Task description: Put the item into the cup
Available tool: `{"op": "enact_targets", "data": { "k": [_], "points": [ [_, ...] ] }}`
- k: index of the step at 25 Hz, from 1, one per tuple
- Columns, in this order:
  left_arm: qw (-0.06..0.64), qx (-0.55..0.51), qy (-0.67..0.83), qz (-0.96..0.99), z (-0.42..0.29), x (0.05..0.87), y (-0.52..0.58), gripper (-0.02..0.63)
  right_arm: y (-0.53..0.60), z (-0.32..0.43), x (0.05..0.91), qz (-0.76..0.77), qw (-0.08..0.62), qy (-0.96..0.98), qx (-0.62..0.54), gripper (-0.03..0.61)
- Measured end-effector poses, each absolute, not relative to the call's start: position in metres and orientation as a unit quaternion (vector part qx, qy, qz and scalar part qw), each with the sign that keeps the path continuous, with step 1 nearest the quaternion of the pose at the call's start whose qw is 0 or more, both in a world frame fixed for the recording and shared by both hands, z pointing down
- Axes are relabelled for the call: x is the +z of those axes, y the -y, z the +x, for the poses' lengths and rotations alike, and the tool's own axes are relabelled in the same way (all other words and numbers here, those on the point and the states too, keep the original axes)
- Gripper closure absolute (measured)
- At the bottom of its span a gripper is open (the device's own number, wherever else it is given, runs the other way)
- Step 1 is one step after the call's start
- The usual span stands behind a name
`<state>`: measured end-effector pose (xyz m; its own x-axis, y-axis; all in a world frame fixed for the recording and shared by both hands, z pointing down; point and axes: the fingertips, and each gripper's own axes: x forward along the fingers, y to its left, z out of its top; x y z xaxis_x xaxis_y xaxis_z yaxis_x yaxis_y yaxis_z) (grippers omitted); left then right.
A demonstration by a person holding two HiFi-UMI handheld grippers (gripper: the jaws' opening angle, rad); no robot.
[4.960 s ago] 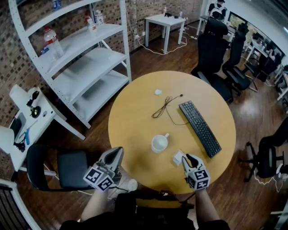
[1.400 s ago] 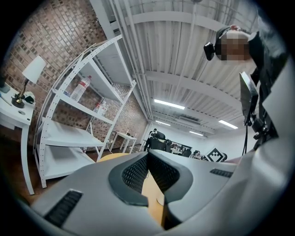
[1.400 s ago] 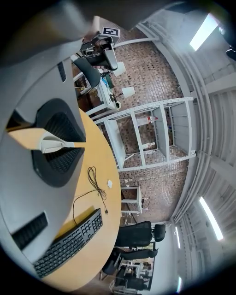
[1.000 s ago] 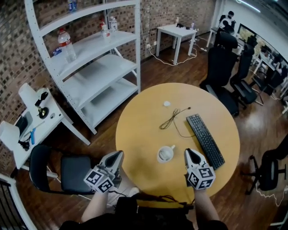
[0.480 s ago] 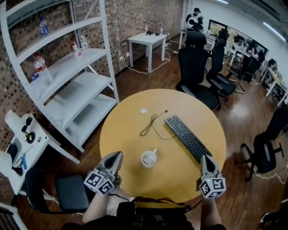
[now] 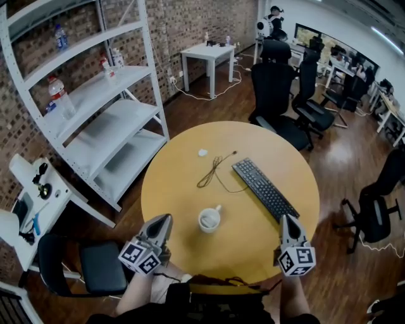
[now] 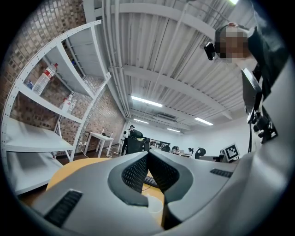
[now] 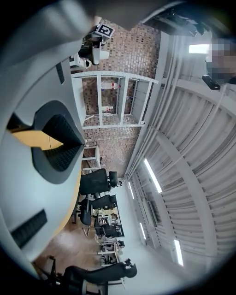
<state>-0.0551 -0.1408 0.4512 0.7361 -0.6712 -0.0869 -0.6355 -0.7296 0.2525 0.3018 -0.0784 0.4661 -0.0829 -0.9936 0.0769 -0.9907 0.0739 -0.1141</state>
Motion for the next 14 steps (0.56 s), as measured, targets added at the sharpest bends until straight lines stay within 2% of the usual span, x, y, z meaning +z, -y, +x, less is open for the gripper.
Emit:
{"op": "enact_targets", "data": {
  "k": [14],
  "points": [
    [0.12,-0.079,0.376,0.916,-0.068,0.465,0.122,0.621,0.077,0.297,0.474,-0.672,-0.011,-0.736,-0.08,0.572]
  ]
}}
